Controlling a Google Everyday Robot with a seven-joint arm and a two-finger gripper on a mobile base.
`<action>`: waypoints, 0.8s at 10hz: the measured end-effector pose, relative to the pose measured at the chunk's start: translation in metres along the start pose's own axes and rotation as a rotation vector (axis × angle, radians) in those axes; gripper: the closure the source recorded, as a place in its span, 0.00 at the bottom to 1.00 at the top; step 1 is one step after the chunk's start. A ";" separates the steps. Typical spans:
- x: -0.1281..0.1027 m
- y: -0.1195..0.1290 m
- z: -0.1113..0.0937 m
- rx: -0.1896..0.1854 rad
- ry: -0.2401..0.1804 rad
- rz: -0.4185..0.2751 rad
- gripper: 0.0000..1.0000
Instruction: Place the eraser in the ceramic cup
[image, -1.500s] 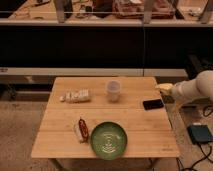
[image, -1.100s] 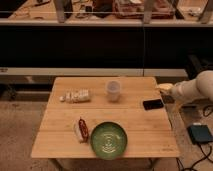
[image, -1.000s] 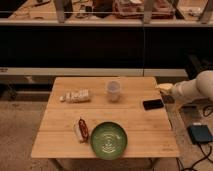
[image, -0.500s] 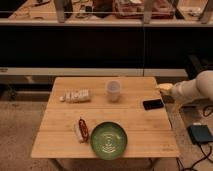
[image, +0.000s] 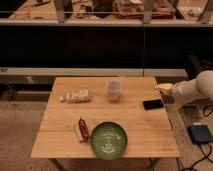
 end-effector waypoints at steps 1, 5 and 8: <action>0.000 0.000 0.000 0.000 0.000 0.000 0.20; 0.003 0.002 0.001 -0.020 0.014 -0.001 0.20; 0.031 -0.006 0.009 -0.132 0.132 0.031 0.20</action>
